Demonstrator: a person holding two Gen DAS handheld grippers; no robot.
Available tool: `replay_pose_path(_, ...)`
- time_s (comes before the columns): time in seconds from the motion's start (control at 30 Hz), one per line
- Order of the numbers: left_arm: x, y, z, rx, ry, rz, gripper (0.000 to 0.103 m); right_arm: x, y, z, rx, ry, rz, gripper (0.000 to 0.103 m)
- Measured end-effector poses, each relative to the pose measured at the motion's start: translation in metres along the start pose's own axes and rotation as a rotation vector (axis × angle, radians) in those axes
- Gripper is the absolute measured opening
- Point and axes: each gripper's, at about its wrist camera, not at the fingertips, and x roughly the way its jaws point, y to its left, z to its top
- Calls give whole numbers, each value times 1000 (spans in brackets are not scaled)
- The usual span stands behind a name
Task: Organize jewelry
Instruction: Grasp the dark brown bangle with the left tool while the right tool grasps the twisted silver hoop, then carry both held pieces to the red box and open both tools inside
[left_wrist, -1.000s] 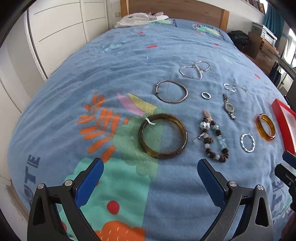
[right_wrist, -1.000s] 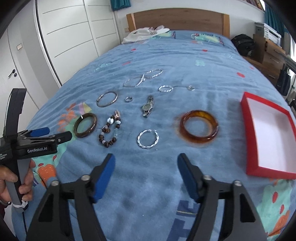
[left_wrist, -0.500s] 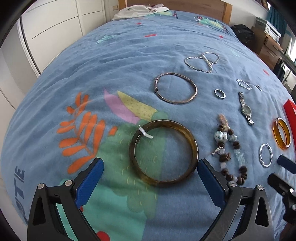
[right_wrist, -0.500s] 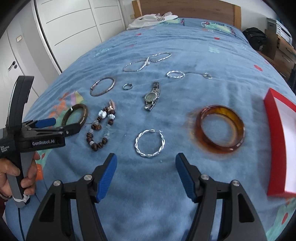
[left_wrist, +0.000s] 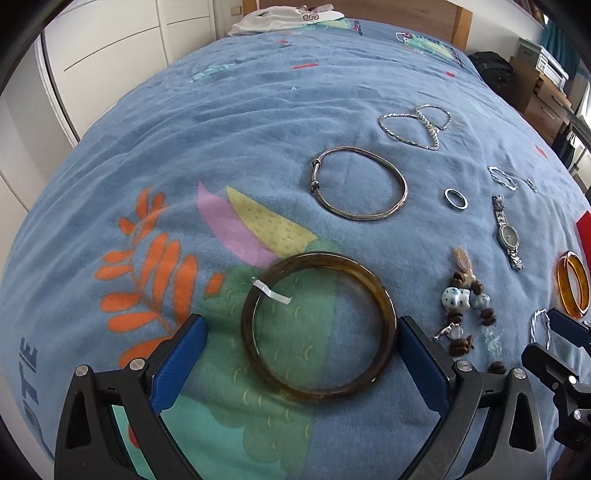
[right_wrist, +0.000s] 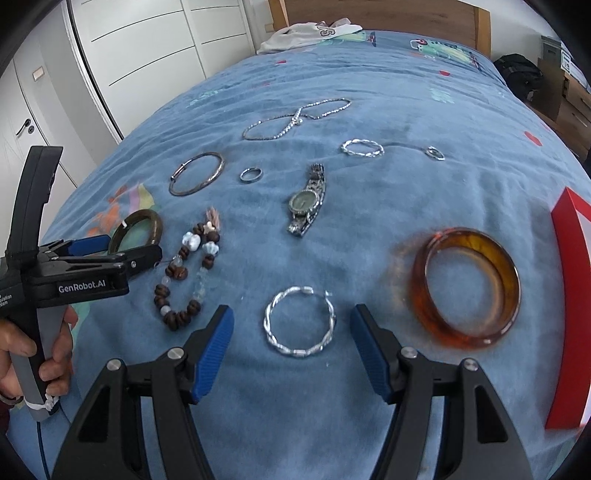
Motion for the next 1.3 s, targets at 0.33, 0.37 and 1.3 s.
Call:
replay_pose_path(0.33, -2, -2, -2, 0, -23, -18, 78, 7, -7, 6, 22, 7, 17, 38)
replay_pose_path(0.37, -3, -2, -2, -1, -24, -18, 78, 7, -7, 5, 16, 8, 18, 38)
replay_pose_path(1.3, -102, -146, 12, 138, -127, -261, 78, -149, -136, -5, 120, -170, -113, 37)
